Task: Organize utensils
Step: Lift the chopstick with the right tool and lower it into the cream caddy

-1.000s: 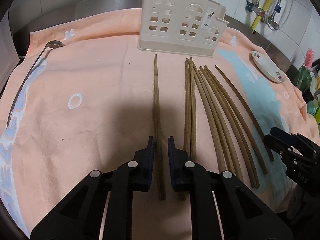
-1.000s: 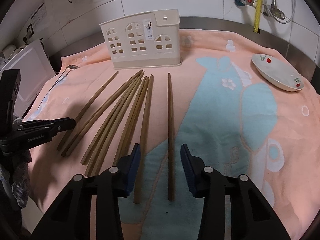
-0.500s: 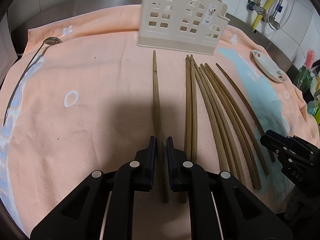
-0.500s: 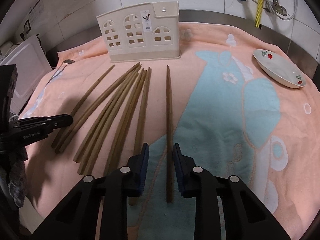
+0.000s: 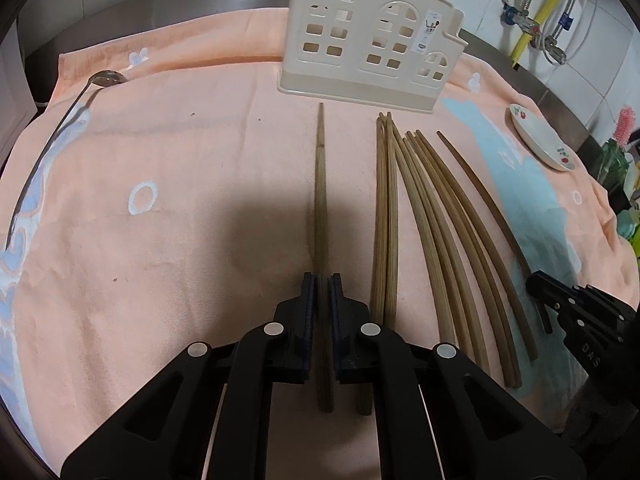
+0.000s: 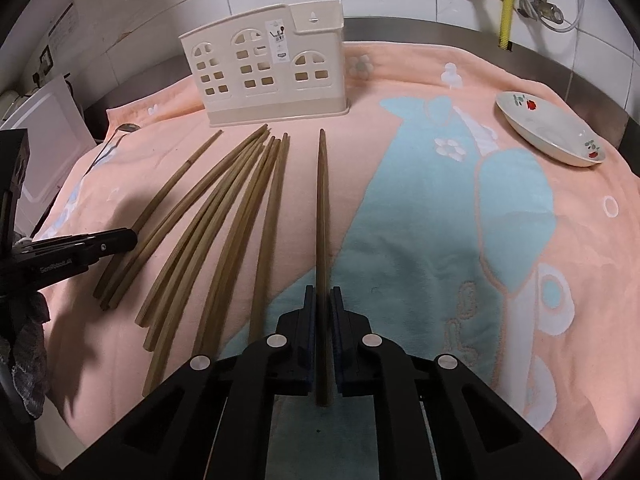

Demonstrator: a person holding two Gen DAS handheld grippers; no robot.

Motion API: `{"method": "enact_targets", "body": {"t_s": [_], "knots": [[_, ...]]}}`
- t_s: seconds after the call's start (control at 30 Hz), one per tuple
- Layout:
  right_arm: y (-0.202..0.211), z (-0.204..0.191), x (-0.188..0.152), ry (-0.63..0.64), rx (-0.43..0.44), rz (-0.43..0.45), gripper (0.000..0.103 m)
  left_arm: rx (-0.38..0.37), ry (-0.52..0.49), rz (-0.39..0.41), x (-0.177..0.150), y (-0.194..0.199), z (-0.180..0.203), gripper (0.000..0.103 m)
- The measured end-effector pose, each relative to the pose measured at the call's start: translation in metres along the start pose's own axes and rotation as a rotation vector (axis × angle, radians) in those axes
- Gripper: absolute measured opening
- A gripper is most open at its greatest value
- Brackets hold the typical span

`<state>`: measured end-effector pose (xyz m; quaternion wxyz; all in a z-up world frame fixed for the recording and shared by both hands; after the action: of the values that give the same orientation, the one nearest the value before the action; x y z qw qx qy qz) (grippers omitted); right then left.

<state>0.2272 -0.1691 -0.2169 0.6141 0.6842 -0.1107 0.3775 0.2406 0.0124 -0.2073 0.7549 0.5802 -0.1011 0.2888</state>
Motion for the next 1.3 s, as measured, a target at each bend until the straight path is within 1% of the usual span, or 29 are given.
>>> {"method": "enact_targets", "body": {"t_s": [0.13,0.3,0.47,0.6,0.67,0.87,1.07,1.17,1.3], "knots": [[0.013,0.0,0.006,0.006,-0.012,0.035,0.007,-0.008,0.002,0.017,0.002,0.011,0.0,0.006],[0.039,0.002,0.022,0.019,-0.036,0.105,0.007,-0.025,-0.017,0.075,0.009,0.036,0.007,0.006],[0.07,0.004,0.048,0.047,-0.057,0.191,0.007,-0.058,-0.03,0.14,0.02,0.063,0.013,0.006],[0.084,0.001,0.067,0.082,-0.065,0.227,0.007,-0.074,-0.051,0.19,0.032,0.084,0.018,0.006],[0.089,0.0,0.077,0.093,-0.055,0.242,0.007,-0.082,-0.057,0.197,0.037,0.088,0.019,0.006],[0.092,0.001,0.106,0.134,-0.045,0.253,0.007,-0.093,-0.096,0.217,0.054,0.096,0.028,0.006],[0.098,0.01,0.147,0.157,0.001,0.262,0.007,-0.112,-0.143,0.233,0.08,0.106,0.046,0.006],[0.103,0.015,0.167,0.178,-0.011,0.266,0.007,-0.129,-0.151,0.235,0.095,0.112,0.053,0.006],[0.114,0.026,0.197,0.186,-0.016,0.281,0.007,-0.146,-0.169,0.261,0.113,0.127,0.064,0.006]]}}
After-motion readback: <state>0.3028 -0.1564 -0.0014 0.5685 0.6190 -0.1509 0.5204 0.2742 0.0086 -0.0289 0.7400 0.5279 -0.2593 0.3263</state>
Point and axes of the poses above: each gripper's, at about its wrist camera, not at the fingertips, and y roughly against the way its jaws point, z to its right, x to its top, the point moved 7 cm from there along -y, roughly the way its jaws point, and after that the axes turned 13 degrees about y, right-handed, at the moved point
